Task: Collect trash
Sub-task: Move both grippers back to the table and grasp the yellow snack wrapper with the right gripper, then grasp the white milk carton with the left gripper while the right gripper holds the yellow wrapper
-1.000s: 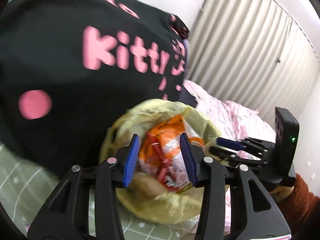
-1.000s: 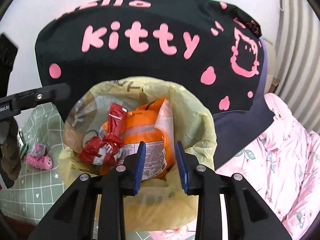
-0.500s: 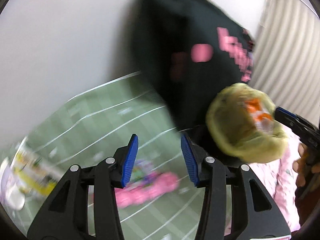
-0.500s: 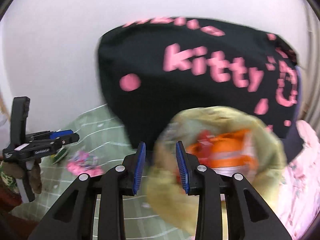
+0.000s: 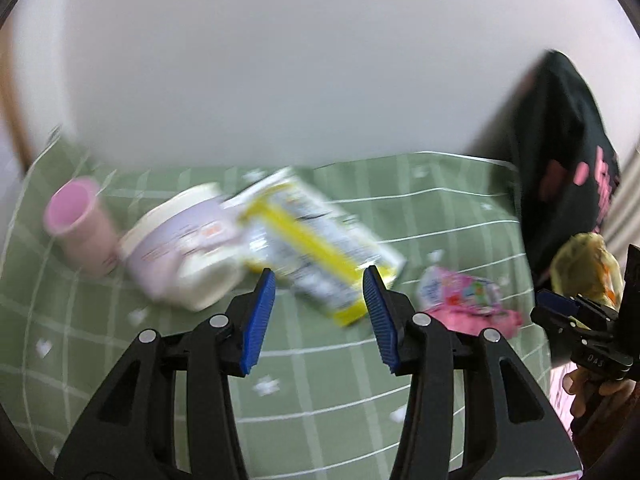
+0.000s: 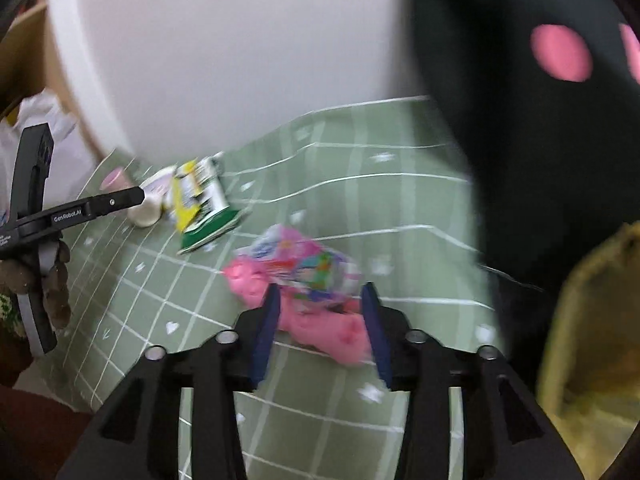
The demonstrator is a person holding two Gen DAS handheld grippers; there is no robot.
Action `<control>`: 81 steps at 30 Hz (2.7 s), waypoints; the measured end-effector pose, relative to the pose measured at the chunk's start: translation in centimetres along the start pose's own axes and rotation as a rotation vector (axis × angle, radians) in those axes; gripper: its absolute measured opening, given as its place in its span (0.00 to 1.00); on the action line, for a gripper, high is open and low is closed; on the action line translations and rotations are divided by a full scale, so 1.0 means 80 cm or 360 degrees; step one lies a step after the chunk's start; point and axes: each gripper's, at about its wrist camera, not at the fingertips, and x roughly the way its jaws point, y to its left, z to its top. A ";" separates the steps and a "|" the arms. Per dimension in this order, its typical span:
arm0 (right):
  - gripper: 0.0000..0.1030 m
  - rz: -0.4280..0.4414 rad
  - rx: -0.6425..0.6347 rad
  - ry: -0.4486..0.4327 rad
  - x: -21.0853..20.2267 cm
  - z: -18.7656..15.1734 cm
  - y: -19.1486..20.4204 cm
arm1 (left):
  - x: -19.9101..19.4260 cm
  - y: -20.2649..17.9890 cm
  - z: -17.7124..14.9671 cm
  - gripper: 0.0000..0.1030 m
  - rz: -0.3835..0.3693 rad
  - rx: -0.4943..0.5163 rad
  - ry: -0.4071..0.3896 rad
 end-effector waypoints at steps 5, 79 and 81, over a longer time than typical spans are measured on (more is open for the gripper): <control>0.40 0.0011 -0.0143 0.0094 0.045 0.015 0.025 | -0.016 0.046 -0.018 0.42 0.0110 -0.0110 -0.0004; 0.14 -0.0158 -0.0009 -0.0066 0.010 0.018 -0.014 | 0.166 0.002 0.096 0.64 0.0262 -0.0421 0.0478; 0.14 -0.0160 -0.0004 -0.0074 0.006 0.018 -0.015 | 0.158 0.001 0.087 0.63 0.0243 -0.0429 0.0499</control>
